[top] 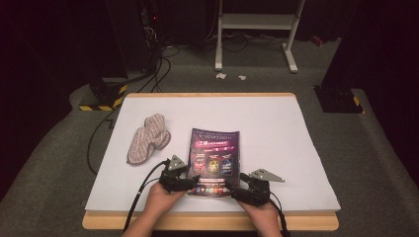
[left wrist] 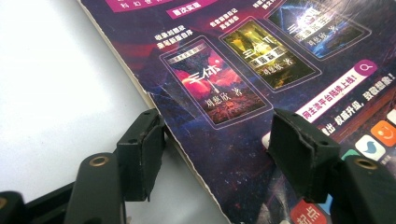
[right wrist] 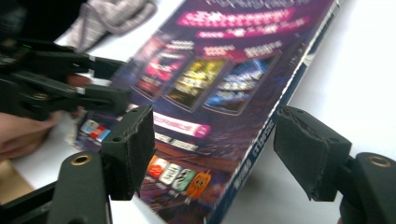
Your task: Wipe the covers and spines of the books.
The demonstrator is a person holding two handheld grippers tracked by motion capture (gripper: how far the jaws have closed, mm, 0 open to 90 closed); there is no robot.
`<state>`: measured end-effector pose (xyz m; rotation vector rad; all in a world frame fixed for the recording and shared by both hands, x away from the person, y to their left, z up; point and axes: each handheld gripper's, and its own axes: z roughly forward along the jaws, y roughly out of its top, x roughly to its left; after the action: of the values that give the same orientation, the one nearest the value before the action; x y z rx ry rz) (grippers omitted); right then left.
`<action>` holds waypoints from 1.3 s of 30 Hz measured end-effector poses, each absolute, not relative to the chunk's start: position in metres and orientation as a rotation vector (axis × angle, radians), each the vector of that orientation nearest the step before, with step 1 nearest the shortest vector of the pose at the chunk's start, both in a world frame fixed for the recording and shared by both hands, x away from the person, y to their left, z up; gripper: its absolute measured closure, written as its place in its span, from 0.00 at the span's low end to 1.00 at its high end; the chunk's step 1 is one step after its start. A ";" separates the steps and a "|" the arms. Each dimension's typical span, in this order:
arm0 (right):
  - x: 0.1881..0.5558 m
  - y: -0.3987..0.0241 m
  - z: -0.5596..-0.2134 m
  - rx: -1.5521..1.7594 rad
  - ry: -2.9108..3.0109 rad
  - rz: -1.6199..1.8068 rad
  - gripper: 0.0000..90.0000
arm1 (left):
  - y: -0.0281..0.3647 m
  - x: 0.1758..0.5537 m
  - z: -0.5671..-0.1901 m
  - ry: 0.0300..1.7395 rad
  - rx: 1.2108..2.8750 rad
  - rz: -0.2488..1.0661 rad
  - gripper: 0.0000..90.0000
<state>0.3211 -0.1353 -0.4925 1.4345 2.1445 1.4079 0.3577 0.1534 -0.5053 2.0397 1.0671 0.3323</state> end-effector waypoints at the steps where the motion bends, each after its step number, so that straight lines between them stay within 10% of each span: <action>1: 0.323 -0.135 -0.494 1.451 2.149 1.386 0.33 | 0.153 0.358 -0.505 1.067 2.039 0.331 0.40; 39: 0.300 -0.089 -0.474 1.057 2.097 1.329 0.32 | 0.155 0.358 -0.505 1.084 2.027 0.330 0.42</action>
<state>0.2999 -0.0891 -0.4737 1.0572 2.0974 1.3290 0.3582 0.1549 -0.5053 2.0267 1.0839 0.3296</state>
